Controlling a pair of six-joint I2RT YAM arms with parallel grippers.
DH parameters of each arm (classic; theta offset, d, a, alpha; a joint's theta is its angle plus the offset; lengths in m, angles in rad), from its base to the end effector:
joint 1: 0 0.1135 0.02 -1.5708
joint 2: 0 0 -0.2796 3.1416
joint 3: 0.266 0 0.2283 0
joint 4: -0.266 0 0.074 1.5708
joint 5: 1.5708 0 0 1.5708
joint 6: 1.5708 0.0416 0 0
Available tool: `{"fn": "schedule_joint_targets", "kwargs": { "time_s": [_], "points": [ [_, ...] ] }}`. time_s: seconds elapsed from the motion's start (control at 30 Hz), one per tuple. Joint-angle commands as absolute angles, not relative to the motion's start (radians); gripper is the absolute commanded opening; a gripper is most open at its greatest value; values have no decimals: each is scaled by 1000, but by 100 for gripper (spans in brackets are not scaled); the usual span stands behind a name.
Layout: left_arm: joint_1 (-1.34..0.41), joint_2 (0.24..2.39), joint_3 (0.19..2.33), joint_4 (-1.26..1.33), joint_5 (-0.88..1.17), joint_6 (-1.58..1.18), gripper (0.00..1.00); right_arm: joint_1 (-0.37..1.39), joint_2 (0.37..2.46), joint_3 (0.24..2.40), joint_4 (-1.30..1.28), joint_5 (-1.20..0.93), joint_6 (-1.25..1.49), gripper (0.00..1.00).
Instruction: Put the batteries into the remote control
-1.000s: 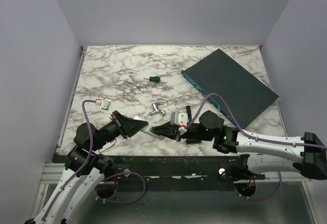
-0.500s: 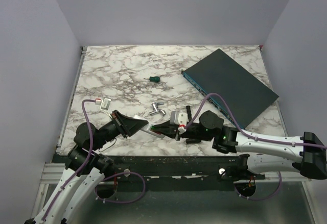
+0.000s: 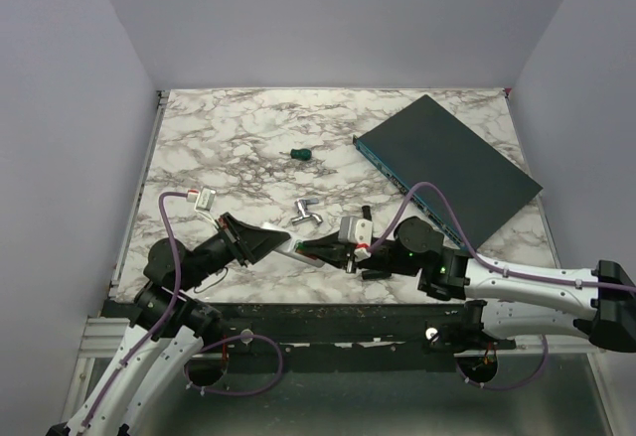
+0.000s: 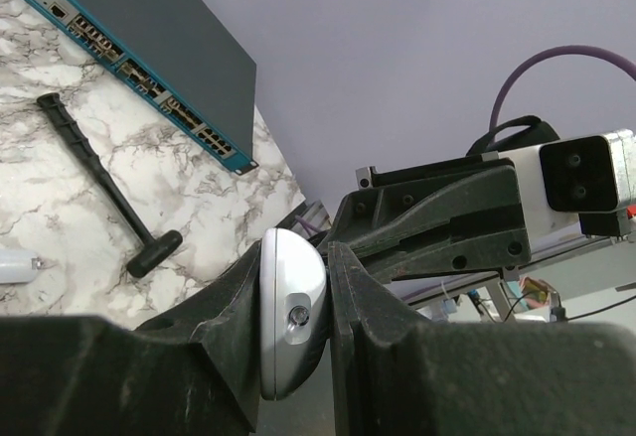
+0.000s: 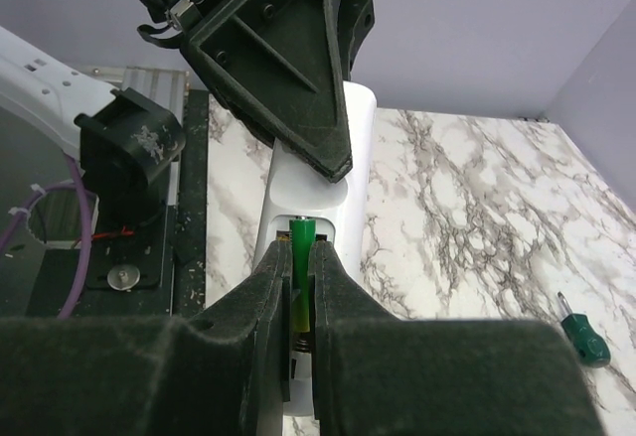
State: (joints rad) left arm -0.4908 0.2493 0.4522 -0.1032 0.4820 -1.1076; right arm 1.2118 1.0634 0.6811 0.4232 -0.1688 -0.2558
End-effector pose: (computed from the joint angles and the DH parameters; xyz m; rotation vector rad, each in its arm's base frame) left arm 0.0465 -0.0467 0.2967 -0.0742 1.7167 -1.5976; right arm 0.0728 0.2139 0.3361 -1.1705 1.0885 0.8826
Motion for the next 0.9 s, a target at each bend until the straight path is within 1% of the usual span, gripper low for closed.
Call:
{"fn": "schedule_joint_targets", "kwargs": {
  "time_s": [0.0,0.13,0.27,0.47,0.87],
  "points": [
    [-499,236,450,48,586,-1203,0,1203,1062,660,358,-74,-290,10],
    [-499,241,452,52,588,-1207,0,1203,1047,661,346,-57,-301,12],
    [-498,244,454,54,590,-1206,0,1203,1031,657,331,-44,-310,18],
    [-498,248,454,57,591,-1207,0,1203,1014,650,324,-41,-312,24],
    [-499,252,450,49,586,-1203,0,1203,1038,660,327,-44,-316,39]
  ]
}}
